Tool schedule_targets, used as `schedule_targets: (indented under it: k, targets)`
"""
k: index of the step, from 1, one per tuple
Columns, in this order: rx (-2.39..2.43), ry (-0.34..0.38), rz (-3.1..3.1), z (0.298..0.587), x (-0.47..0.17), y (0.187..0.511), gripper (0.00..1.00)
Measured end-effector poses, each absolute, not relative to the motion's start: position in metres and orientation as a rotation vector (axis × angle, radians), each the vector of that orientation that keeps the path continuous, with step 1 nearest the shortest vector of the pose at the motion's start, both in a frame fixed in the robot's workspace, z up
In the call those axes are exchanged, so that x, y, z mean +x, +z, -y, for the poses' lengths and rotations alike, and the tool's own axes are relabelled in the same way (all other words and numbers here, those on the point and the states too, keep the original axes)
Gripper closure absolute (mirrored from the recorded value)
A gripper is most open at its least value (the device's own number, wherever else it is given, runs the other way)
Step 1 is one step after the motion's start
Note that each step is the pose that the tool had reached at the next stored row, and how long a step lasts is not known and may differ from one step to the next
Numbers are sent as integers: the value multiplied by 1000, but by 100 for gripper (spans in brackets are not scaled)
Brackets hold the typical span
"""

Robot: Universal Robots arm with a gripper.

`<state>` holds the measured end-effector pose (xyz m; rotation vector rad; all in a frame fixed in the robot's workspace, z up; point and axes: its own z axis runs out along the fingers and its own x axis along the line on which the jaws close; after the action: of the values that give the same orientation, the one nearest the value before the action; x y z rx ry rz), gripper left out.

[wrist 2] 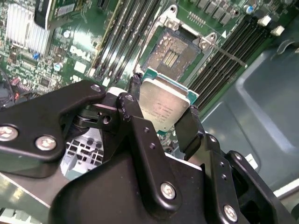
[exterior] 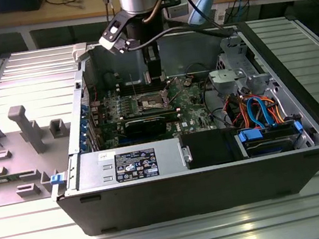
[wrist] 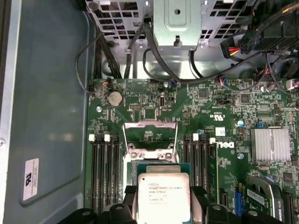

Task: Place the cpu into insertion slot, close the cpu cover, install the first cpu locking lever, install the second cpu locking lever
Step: 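Place the cpu into insertion slot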

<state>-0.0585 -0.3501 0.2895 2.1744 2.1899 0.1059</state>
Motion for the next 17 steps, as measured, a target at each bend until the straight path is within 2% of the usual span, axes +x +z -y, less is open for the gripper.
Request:
schedule_targets:
  k: [17]
  targets:
    - [2174, 109, -2190, 350, -62, 283, 46]
